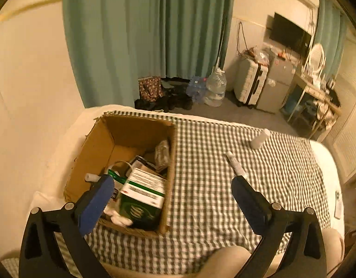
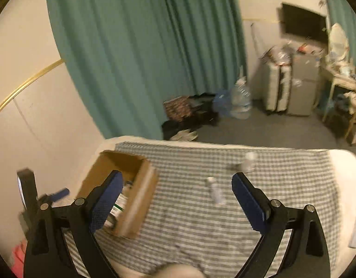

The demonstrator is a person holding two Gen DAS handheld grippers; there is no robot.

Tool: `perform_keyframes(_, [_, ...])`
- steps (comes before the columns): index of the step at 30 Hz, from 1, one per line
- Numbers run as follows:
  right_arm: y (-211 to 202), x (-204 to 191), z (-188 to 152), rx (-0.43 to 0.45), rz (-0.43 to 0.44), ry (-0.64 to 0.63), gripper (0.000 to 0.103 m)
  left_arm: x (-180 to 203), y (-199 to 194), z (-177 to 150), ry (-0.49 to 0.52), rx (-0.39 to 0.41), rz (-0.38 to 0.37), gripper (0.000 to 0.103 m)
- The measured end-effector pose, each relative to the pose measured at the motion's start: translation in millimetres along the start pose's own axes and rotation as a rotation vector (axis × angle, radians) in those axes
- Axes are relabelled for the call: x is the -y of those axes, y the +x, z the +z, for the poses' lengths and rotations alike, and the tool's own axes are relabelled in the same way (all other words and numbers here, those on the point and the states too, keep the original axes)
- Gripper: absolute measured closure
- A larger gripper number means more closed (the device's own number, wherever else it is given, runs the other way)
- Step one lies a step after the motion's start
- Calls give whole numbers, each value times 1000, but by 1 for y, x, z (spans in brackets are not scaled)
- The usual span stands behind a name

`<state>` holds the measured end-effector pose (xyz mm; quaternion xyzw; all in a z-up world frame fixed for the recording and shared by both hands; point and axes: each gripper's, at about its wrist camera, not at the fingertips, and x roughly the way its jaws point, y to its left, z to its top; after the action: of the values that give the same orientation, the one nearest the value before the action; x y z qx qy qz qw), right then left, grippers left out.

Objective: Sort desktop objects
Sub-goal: 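Move both tools back over the last two items on the bed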

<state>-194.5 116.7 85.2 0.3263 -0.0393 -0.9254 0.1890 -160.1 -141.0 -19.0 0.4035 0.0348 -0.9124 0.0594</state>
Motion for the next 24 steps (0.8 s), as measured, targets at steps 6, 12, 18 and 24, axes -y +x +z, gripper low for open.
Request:
perform_keyframes(6, [-62, 44, -28, 93, -1, 5, 7, 71, -24, -22, 56, -55, 49, 0])
perform_keyframes(12, [-108, 88, -40, 139, 90, 133, 7, 107, -36, -26, 16, -95, 27, 0])
perform_keyframes(18, [-93, 100, -39, 188, 55, 122, 7, 117, -5, 18, -58, -23, 11, 0])
perform_keyframes(24, [-1, 125, -33, 213, -102, 52, 3, 128, 120, 16, -102, -52, -9, 0])
